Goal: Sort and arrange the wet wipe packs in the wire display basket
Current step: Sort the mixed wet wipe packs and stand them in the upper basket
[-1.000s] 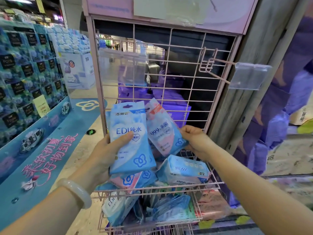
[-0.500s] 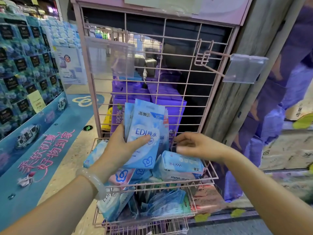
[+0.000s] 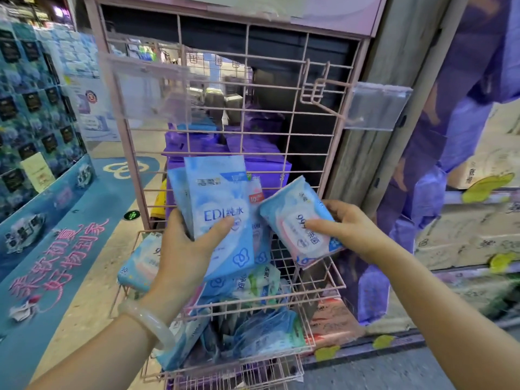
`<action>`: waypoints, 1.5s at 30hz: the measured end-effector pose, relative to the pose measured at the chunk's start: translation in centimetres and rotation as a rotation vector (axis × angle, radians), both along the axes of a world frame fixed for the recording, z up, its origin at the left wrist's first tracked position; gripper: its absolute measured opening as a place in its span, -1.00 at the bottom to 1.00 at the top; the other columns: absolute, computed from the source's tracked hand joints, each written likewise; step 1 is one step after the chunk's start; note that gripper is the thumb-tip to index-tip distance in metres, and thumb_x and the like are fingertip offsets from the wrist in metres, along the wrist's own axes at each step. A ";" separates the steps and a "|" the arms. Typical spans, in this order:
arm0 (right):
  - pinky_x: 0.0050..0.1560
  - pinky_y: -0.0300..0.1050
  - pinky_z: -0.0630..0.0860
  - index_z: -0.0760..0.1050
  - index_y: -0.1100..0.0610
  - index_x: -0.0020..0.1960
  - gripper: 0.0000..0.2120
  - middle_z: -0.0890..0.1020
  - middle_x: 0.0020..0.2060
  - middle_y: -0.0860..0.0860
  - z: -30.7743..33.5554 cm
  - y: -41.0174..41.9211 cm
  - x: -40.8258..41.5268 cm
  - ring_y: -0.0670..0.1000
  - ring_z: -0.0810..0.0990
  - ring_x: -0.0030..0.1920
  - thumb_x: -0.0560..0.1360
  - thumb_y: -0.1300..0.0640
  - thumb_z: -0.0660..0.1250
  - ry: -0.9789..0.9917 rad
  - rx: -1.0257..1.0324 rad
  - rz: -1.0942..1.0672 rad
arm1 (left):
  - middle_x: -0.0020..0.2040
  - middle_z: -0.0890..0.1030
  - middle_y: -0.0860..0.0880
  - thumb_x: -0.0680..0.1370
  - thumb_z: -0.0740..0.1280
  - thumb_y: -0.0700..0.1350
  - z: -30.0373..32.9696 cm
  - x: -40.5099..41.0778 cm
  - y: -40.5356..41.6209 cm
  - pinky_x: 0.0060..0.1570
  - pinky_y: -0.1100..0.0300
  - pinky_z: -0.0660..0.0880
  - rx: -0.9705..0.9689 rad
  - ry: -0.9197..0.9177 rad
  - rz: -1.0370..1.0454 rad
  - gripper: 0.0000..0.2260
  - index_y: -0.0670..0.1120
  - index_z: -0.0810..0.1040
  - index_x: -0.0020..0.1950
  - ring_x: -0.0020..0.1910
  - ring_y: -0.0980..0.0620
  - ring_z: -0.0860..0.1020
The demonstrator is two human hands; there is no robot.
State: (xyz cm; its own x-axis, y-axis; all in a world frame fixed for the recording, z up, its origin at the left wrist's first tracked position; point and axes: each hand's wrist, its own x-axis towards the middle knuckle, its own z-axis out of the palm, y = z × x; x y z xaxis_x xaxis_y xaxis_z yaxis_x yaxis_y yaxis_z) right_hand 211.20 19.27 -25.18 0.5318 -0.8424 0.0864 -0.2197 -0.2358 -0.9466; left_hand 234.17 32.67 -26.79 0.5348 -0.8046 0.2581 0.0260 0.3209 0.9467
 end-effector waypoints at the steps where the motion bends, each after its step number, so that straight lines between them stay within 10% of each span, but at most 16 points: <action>1: -0.20 -0.14 0.61 0.55 0.16 0.05 -0.51 0.72 -0.13 0.05 -0.2 -0.2 0.0 0.00 0.69 -0.16 0.18 0.02 0.55 -0.038 0.048 -0.024 | -0.05 0.69 0.06 0.21 0.48 0.01 -0.2 -0.7 0.1 -0.16 0.20 0.60 0.010 -0.020 -0.009 -0.56 0.03 0.49 0.04 -0.08 0.10 0.67; 12: -0.37 -0.18 0.58 0.58 0.16 -0.12 -0.74 0.73 -0.27 0.02 0.4 -2.0 -2.1 0.01 0.70 -0.27 0.25 0.11 0.54 -0.280 -0.019 -0.294 | -0.14 0.65 0.02 0.40 0.45 -0.27 -2.4 -10.0 -5.2 -0.38 0.35 0.54 0.152 0.139 -0.159 -0.71 -0.08 0.46 0.05 -0.31 0.22 0.64; 22: -0.30 -0.10 0.63 0.56 0.09 -0.10 -0.50 0.73 -0.24 -0.01 -1.0 -2.7 -6.0 0.00 0.70 -0.24 0.04 -0.11 0.55 -0.193 -0.005 -0.318 | 0.26 0.47 -0.32 0.55 0.27 -0.08 -2.8 -11.3 -10.6 0.19 -0.05 0.45 0.528 -0.272 -0.007 -0.41 -0.30 0.05 0.43 0.20 -0.24 0.50; 45: -0.18 0.08 0.65 0.52 0.22 0.02 -0.61 0.70 -0.14 0.15 -2.3 -0.2 -6.4 0.13 0.70 -0.17 0.28 0.08 0.51 -0.196 0.086 -0.360 | 0.30 0.25 -0.30 0.49 0.25 -0.31 -2.5 -12.6 -9.9 0.28 0.02 0.17 0.357 -0.618 0.258 -0.26 -0.14 -0.14 0.52 0.29 -0.25 0.24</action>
